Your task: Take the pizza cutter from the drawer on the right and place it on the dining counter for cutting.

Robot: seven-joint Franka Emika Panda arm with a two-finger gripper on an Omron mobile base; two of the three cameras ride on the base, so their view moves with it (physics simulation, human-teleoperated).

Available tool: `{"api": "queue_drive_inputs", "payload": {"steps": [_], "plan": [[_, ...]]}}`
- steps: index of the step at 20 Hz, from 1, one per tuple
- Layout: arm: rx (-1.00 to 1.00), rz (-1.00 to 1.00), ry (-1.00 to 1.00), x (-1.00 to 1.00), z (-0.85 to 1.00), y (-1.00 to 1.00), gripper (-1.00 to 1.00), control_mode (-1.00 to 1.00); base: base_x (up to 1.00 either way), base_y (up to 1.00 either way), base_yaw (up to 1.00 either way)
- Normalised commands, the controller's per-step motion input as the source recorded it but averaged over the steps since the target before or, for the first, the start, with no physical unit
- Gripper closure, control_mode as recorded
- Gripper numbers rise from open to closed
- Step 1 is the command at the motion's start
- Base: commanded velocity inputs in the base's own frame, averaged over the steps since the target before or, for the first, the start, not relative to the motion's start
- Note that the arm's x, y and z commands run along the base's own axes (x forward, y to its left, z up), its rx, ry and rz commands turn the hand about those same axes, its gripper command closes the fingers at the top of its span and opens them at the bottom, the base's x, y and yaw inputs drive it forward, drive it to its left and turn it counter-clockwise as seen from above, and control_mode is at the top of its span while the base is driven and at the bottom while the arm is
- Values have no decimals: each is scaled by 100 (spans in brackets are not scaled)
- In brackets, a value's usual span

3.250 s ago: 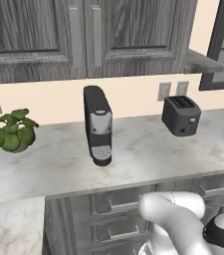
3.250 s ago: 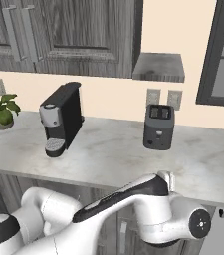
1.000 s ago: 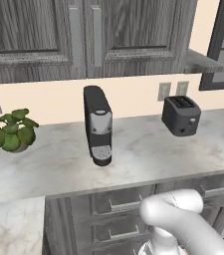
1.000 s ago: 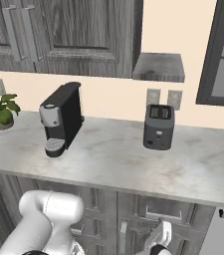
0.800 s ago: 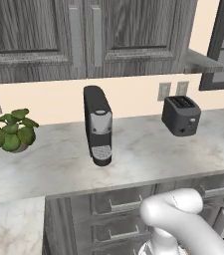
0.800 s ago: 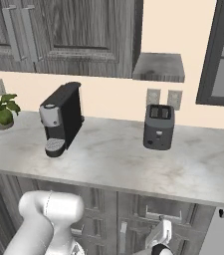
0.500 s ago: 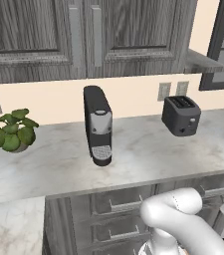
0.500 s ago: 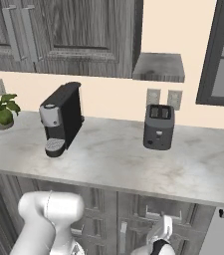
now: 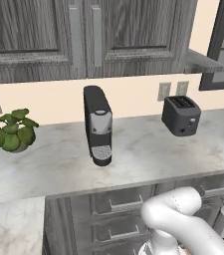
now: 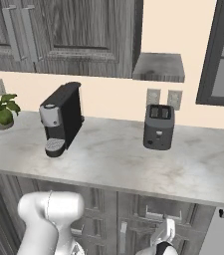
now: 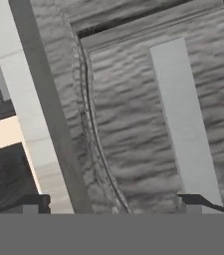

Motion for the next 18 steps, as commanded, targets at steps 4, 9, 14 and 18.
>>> {"api": "queue_drive_inputs", "payload": {"steps": [4,9,14,18], "plan": [[-8,0,0,12,-35,0,-100,-100,0,0,0],[-3,0,0,19,-28,0,-100,-100,0,0,0],[0,0,0,28,-19,-1,-100,-100,0,0,0],[0,0,0,35,-11,-4,-100,-100,0,0,0]]}}
